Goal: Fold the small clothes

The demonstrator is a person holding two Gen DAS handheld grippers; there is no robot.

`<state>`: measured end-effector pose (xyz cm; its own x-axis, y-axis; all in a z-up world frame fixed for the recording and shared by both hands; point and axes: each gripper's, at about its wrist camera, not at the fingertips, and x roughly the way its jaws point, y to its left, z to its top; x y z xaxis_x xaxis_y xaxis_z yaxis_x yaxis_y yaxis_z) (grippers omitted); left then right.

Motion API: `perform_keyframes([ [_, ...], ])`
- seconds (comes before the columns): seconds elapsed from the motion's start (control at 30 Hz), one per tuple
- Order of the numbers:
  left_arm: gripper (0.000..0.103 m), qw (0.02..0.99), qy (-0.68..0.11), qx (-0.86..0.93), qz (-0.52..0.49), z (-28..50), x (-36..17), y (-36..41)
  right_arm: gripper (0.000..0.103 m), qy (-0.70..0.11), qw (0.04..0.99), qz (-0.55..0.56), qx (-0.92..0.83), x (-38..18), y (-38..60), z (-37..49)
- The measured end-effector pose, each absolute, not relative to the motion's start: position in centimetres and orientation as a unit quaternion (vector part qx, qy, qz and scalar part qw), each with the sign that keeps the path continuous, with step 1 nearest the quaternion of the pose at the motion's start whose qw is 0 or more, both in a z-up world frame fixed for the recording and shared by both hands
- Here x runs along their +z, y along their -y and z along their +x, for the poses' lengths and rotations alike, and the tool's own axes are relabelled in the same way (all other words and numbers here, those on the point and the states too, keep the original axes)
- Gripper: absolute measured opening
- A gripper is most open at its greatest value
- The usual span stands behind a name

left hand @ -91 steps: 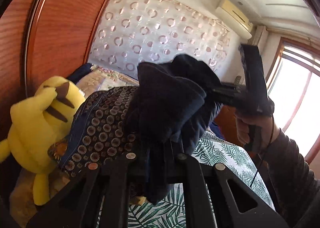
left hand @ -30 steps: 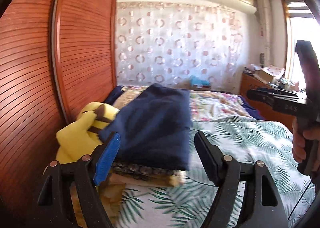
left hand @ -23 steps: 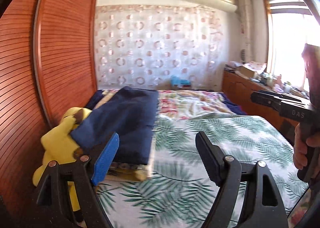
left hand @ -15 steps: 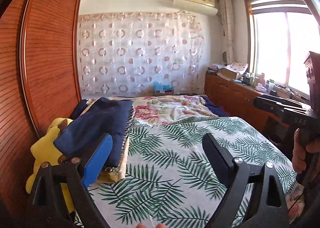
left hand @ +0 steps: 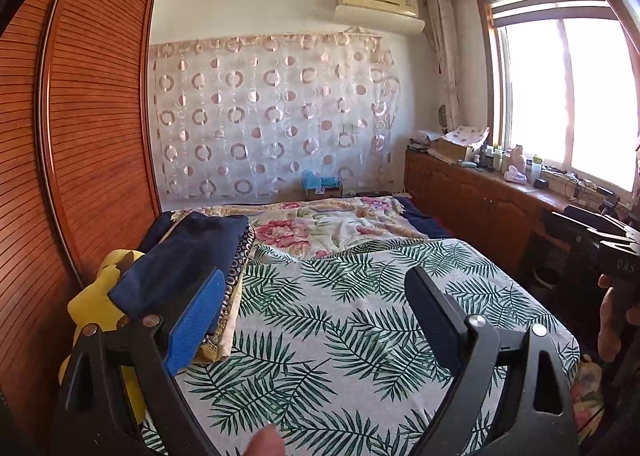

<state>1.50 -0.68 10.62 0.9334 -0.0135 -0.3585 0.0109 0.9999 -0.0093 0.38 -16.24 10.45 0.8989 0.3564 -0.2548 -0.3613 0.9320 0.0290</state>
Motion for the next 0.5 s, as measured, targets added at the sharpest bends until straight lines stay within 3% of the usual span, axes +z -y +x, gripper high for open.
perform_keyframes([
  [0.5, 0.092, 0.981, -0.193, -0.009, -0.014, 1.8, 10.0, 0.7, 0.094, -0.138, 0.976, -0.012, 0.167, 10.4, 14.4, -1.2],
])
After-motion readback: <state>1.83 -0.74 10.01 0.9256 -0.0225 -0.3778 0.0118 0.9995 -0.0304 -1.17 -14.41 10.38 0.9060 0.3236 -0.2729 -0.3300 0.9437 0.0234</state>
